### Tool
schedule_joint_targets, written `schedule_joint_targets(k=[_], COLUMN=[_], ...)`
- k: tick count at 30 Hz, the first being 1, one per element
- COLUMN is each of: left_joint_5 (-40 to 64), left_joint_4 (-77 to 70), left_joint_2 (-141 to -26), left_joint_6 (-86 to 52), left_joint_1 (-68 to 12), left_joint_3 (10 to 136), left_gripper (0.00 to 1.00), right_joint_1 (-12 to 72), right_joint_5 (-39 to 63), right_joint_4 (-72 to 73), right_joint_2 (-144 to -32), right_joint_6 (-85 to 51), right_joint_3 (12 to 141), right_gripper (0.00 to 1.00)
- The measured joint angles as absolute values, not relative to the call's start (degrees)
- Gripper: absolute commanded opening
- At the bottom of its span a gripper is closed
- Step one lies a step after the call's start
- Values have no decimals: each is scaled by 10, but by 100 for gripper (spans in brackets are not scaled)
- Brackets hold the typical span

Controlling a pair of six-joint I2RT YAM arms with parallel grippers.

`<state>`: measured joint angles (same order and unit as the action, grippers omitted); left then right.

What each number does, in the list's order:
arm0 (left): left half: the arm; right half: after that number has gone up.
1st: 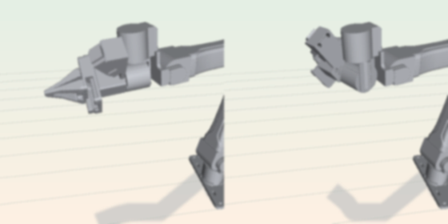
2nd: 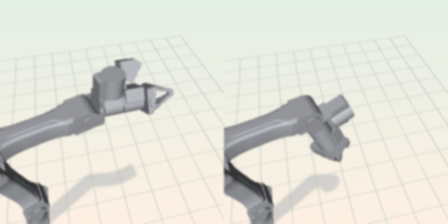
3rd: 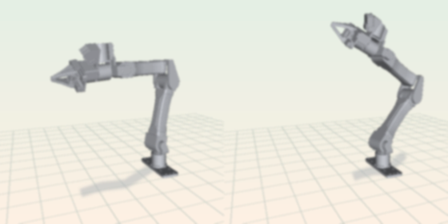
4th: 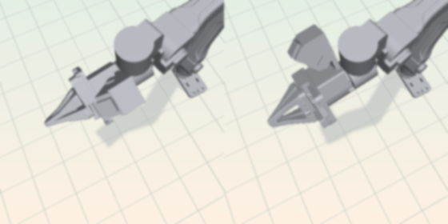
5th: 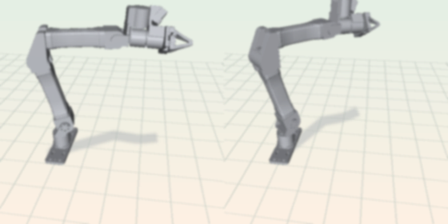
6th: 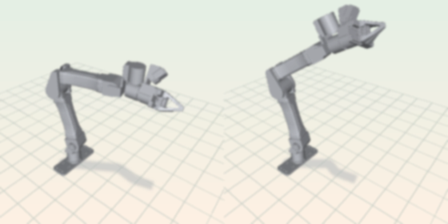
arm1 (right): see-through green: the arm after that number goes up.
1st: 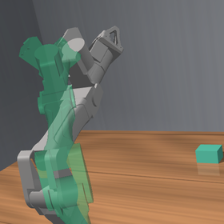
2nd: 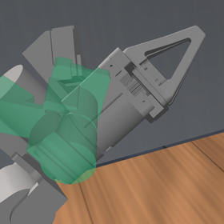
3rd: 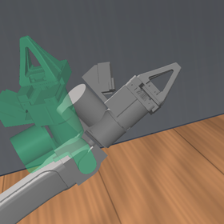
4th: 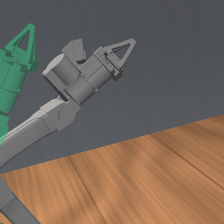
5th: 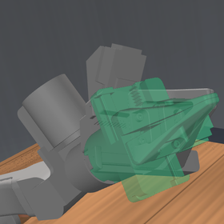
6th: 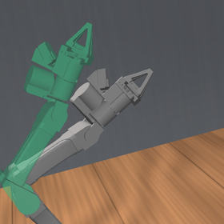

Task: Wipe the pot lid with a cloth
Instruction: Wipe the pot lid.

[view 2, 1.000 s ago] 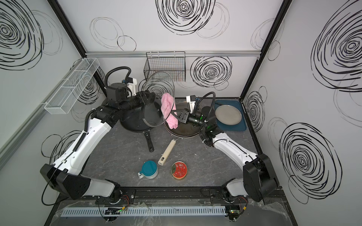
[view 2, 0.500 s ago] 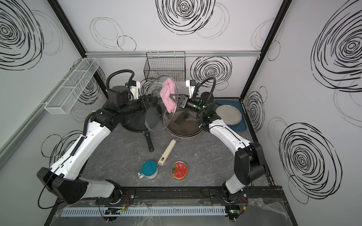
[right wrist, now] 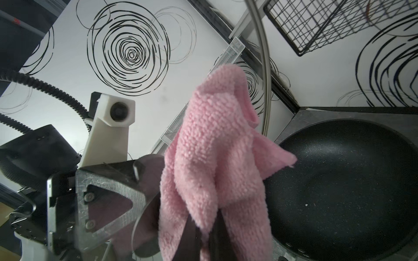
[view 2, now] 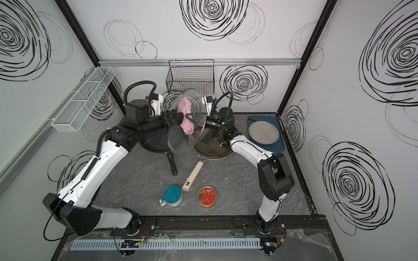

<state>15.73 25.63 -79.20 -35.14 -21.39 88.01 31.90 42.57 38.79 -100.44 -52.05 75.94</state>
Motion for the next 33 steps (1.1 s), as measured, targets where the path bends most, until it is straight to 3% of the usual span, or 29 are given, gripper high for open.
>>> schedule_joint_targets(k=[19,33], left_joint_5=[149,147], left_joint_4=[257,269], left_joint_2=[-810,-810], left_joint_6=[-343,-338], left_joint_1=[-183,-192], left_joint_3=[903,901], left_gripper=[0,0], right_joint_1=[326,263], right_joint_5=[386,392], right_joint_4=[360,340], right_joint_2=[-816,-840], right_joint_6=[-501,-482], right_joint_3=[602,666], right_gripper=[0,0])
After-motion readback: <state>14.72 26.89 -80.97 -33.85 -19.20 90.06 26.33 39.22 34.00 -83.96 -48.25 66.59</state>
